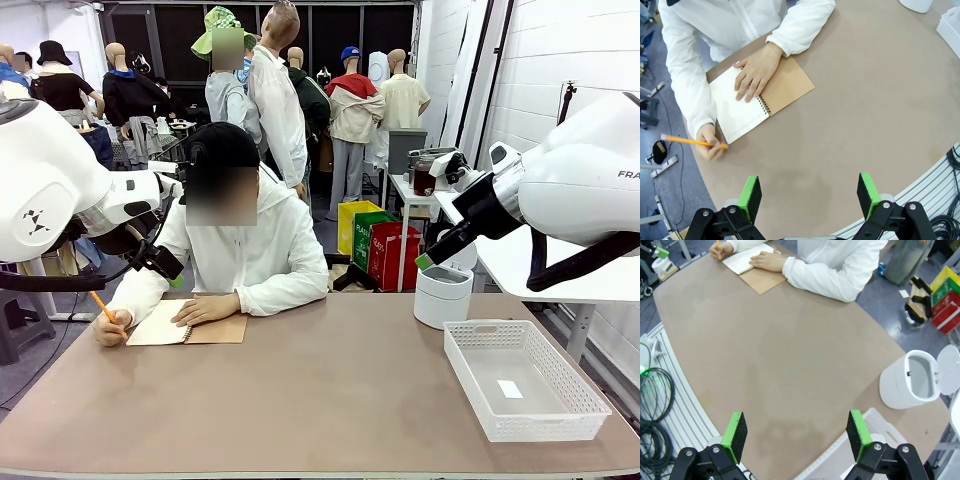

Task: Sort the paper based on its condition.
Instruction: If a person hands you a paper, place it in the Organizing basket , and if it's crumpled, put it in the Trash can.

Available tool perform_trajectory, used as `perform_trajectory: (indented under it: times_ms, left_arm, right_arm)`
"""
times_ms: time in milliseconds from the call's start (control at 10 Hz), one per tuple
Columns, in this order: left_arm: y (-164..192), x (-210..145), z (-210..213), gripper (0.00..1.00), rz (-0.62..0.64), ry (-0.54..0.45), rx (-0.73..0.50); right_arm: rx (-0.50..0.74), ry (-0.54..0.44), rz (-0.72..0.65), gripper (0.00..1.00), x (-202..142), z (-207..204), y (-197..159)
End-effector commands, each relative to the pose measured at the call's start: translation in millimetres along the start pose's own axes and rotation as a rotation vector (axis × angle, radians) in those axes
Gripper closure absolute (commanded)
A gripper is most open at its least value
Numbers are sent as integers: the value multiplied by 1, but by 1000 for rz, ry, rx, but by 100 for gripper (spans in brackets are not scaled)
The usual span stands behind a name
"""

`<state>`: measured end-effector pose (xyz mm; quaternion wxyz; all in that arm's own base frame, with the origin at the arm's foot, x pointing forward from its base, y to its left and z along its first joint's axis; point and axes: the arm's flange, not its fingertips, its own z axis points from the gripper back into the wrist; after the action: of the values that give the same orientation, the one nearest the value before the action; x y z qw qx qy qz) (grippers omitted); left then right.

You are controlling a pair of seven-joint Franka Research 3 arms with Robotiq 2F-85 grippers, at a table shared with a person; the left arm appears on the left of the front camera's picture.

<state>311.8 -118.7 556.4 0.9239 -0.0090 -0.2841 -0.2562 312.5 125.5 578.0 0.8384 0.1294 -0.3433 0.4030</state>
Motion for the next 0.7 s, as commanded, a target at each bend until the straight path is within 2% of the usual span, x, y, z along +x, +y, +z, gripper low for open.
perform_trajectory:
  times_ms: [0,600]
  left_arm:
    - [1,0,1,0,4,-7,0]
    - [1,0,1,0,4,-7,0]
  right_arm:
    - [4,-2,-4,0,0,0,0]
    - [4,-2,-4,0,0,0,0]
